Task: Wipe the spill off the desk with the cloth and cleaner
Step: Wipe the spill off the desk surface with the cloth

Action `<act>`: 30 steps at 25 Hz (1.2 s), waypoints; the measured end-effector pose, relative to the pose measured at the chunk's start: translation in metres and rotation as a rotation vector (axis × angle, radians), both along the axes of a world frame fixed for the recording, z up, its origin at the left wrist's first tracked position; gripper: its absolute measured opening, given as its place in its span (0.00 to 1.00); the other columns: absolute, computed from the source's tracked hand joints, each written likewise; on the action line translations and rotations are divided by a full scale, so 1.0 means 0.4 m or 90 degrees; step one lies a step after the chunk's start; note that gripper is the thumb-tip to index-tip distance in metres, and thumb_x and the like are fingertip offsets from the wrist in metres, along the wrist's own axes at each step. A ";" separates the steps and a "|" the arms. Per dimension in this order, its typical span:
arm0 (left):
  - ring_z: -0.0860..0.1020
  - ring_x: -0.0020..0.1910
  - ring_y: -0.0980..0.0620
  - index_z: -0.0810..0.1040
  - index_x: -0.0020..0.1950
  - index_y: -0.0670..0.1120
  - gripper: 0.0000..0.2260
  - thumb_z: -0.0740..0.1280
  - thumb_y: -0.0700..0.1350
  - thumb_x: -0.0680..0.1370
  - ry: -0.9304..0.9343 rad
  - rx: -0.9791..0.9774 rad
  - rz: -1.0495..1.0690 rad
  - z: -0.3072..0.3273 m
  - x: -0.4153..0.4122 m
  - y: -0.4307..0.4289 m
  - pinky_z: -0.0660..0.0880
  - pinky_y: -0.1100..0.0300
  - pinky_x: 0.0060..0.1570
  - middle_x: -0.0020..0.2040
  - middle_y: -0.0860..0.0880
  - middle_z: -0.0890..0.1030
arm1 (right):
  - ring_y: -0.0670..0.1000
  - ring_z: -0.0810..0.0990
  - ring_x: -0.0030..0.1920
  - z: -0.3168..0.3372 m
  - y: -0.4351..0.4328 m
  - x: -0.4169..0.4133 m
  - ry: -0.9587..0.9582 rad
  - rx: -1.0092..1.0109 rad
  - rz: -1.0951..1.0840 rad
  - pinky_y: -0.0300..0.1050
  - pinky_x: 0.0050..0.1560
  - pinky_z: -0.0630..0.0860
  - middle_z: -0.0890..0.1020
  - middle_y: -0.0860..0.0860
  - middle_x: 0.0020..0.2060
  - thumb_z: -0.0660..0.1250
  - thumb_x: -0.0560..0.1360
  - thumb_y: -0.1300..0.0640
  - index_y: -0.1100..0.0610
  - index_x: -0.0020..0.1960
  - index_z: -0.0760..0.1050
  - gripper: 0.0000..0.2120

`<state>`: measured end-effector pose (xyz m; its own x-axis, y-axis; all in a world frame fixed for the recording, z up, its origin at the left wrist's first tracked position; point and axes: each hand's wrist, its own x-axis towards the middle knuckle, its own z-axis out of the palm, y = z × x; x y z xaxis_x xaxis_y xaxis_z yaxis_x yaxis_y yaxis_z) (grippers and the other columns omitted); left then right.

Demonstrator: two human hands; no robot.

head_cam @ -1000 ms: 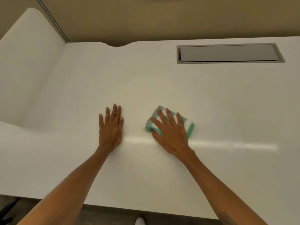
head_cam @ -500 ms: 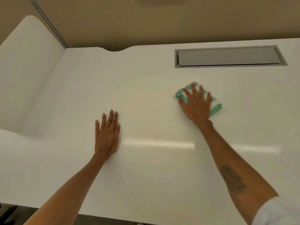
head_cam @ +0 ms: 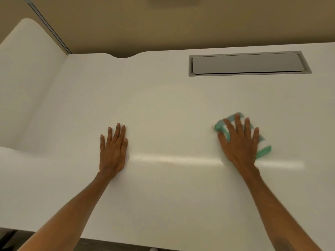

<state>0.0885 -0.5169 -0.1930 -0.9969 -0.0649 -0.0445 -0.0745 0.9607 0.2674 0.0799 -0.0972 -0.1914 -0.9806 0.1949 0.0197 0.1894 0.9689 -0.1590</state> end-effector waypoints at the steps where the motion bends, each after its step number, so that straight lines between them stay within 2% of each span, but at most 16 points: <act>1: 0.41 0.82 0.53 0.46 0.83 0.55 0.24 0.46 0.51 0.86 -0.001 -0.002 0.002 0.000 0.000 0.000 0.40 0.46 0.80 0.83 0.58 0.46 | 0.59 0.52 0.80 0.006 0.000 -0.073 -0.009 -0.014 -0.007 0.66 0.77 0.48 0.56 0.51 0.81 0.53 0.81 0.40 0.45 0.78 0.62 0.26; 6: 0.40 0.82 0.53 0.45 0.83 0.56 0.24 0.45 0.52 0.86 0.003 -0.012 0.000 -0.009 -0.002 -0.005 0.40 0.46 0.80 0.83 0.58 0.45 | 0.60 0.49 0.80 -0.002 -0.159 -0.349 -0.009 -0.032 0.048 0.67 0.77 0.45 0.54 0.52 0.81 0.52 0.81 0.39 0.46 0.79 0.59 0.28; 12: 0.41 0.82 0.50 0.45 0.83 0.54 0.24 0.44 0.52 0.86 0.001 -0.027 -0.005 -0.009 -0.003 -0.012 0.42 0.44 0.80 0.83 0.56 0.45 | 0.57 0.49 0.81 0.000 -0.454 -0.403 -0.031 -0.023 0.269 0.64 0.78 0.44 0.54 0.50 0.81 0.51 0.81 0.37 0.43 0.78 0.60 0.27; 16: 0.42 0.82 0.49 0.45 0.83 0.52 0.24 0.44 0.51 0.86 0.000 -0.034 -0.016 -0.005 -0.003 -0.013 0.42 0.43 0.80 0.83 0.54 0.45 | 0.55 0.50 0.81 0.011 -0.542 -0.287 -0.041 -0.019 0.424 0.62 0.78 0.45 0.55 0.48 0.81 0.52 0.80 0.37 0.42 0.77 0.61 0.27; 20: 0.43 0.82 0.46 0.46 0.83 0.50 0.24 0.43 0.51 0.86 0.000 -0.052 -0.029 -0.007 -0.002 -0.019 0.43 0.41 0.79 0.83 0.51 0.46 | 0.54 0.51 0.81 0.014 -0.572 -0.081 -0.039 -0.022 0.502 0.62 0.78 0.45 0.57 0.48 0.80 0.49 0.80 0.35 0.42 0.77 0.61 0.28; 23: 0.43 0.82 0.44 0.45 0.83 0.49 0.24 0.43 0.50 0.86 -0.007 -0.072 -0.038 -0.006 -0.002 -0.019 0.43 0.40 0.79 0.84 0.50 0.46 | 0.54 0.51 0.81 0.008 -0.599 0.076 -0.029 -0.011 0.497 0.62 0.78 0.45 0.57 0.47 0.80 0.49 0.80 0.35 0.41 0.76 0.62 0.27; 30: 0.44 0.82 0.42 0.47 0.83 0.48 0.25 0.43 0.51 0.86 -0.009 -0.029 -0.052 -0.016 -0.005 -0.028 0.39 0.39 0.78 0.84 0.49 0.48 | 0.56 0.50 0.81 -0.007 -0.669 0.415 -0.005 -0.034 0.489 0.64 0.78 0.45 0.57 0.49 0.80 0.53 0.79 0.37 0.42 0.75 0.64 0.26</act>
